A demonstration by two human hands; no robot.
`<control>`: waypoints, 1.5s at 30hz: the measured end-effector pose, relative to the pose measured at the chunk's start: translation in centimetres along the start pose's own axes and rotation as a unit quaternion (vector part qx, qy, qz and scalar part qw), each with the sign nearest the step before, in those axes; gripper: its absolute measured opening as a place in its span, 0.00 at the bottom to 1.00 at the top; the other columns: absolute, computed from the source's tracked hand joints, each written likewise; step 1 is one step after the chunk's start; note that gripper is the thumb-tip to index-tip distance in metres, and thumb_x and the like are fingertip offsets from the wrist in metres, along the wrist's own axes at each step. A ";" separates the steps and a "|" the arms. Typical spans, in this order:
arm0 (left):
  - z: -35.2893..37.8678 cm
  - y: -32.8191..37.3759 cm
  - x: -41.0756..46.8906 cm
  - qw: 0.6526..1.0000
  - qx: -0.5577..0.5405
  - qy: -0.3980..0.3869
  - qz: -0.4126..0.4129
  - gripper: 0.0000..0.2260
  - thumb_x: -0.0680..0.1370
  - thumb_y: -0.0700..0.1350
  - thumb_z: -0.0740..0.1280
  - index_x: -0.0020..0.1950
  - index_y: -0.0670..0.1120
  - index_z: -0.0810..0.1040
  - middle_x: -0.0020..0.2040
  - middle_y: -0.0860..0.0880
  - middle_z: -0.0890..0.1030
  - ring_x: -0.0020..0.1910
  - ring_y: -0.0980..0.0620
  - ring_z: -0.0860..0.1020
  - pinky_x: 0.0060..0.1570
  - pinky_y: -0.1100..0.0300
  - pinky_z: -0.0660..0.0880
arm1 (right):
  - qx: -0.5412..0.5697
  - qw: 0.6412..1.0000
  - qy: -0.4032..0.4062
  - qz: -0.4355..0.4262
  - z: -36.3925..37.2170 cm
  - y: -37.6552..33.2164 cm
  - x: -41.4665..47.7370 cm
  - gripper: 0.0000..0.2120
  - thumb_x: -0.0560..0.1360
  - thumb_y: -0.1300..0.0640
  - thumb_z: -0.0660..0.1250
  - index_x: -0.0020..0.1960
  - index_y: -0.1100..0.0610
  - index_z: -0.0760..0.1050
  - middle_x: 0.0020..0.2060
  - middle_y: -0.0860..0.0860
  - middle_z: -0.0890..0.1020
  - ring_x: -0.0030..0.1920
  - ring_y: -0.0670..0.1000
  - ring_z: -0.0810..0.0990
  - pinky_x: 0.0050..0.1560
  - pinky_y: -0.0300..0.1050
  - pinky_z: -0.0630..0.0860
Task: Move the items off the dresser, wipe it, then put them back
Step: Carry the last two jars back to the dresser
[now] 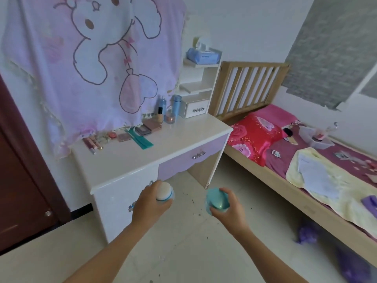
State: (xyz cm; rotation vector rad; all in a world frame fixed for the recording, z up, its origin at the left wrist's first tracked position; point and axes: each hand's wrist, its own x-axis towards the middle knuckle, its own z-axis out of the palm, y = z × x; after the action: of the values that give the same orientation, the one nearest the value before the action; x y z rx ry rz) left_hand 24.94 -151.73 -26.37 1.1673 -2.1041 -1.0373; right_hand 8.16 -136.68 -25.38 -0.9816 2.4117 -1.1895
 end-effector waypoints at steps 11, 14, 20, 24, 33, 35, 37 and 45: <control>10.8 0.9 14.1 0.996 0.063 -0.052 -0.025 0.26 0.71 0.48 0.70 0.67 0.50 0.67 0.58 0.48 0.74 0.60 0.47 0.71 0.53 0.56 0.71 | -0.021 1.000 0.000 0.018 0.3 6.8 15.1 0.27 0.65 0.57 0.75 0.61 0.53 0.70 0.52 0.46 0.71 0.51 0.50 0.73 0.48 0.38 0.68; 12.8 2.5 19.3 0.997 0.057 -0.020 -0.046 0.24 0.71 0.49 0.70 0.65 0.50 0.68 0.56 0.47 0.74 0.59 0.47 0.71 0.51 0.57 0.71 | 0.001 1.000 -0.025 -0.004 -0.3 7.0 22.0 0.27 0.66 0.58 0.74 0.62 0.53 0.70 0.51 0.46 0.70 0.52 0.49 0.73 0.49 0.36 0.67; 15.8 4.9 27.3 0.993 0.041 0.051 -0.101 0.24 0.72 0.48 0.69 0.66 0.49 0.68 0.58 0.48 0.75 0.59 0.45 0.72 0.54 0.56 0.70 | -0.012 0.995 -0.082 -0.058 -1.0 6.5 34.6 0.27 0.66 0.56 0.74 0.62 0.51 0.69 0.52 0.44 0.70 0.51 0.46 0.72 0.49 0.39 0.71; 17.0 3.4 29.5 0.986 0.052 0.038 -0.156 0.26 0.72 0.49 0.69 0.68 0.49 0.66 0.62 0.49 0.73 0.61 0.47 0.71 0.57 0.56 0.69 | -0.008 0.990 -0.124 -0.061 1.6 6.6 39.8 0.29 0.66 0.55 0.74 0.64 0.52 0.68 0.54 0.48 0.72 0.51 0.47 0.72 0.49 0.39 0.72; 15.7 -0.8 41.0 0.977 0.084 0.090 -0.175 0.25 0.70 0.49 0.70 0.64 0.46 0.69 0.57 0.46 0.77 0.56 0.44 0.74 0.53 0.55 0.71 | -0.020 0.976 -0.208 -0.060 10.2 4.2 48.4 0.35 0.66 0.55 0.74 0.68 0.50 0.62 0.57 0.45 0.70 0.60 0.49 0.71 0.55 0.37 0.70; 15.4 -1.5 44.0 0.977 0.093 0.074 -0.175 0.25 0.71 0.49 0.70 0.66 0.47 0.68 0.58 0.45 0.76 0.57 0.45 0.73 0.53 0.55 0.70 | -0.039 0.975 -0.209 -0.057 11.4 3.1 50.6 0.37 0.67 0.54 0.74 0.70 0.52 0.59 0.60 0.48 0.69 0.61 0.49 0.70 0.55 0.36 0.69; 15.1 -2.0 46.6 0.979 0.111 0.059 -0.158 0.26 0.71 0.50 0.69 0.67 0.47 0.66 0.59 0.46 0.75 0.58 0.46 0.72 0.54 0.55 0.70 | -0.055 0.976 -0.206 -0.053 12.2 2.1 52.9 0.39 0.67 0.53 0.74 0.72 0.52 0.57 0.63 0.50 0.69 0.62 0.50 0.70 0.57 0.38 0.70; 14.6 -4.2 54.3 0.963 0.224 0.061 -0.140 0.25 0.72 0.53 0.67 0.65 0.45 0.68 0.57 0.45 0.78 0.60 0.43 0.70 0.54 0.53 0.66 | -0.069 0.982 -0.174 -0.008 15.8 0.6 58.8 0.35 0.65 0.56 0.74 0.68 0.57 0.62 0.61 0.53 0.71 0.59 0.52 0.73 0.54 0.39 0.71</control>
State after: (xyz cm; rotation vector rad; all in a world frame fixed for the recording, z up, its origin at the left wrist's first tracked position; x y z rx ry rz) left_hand -10.69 -194.65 -34.36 1.7405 -2.1781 -0.5896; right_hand -26.99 -185.90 -32.90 -1.1457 2.2297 -0.7836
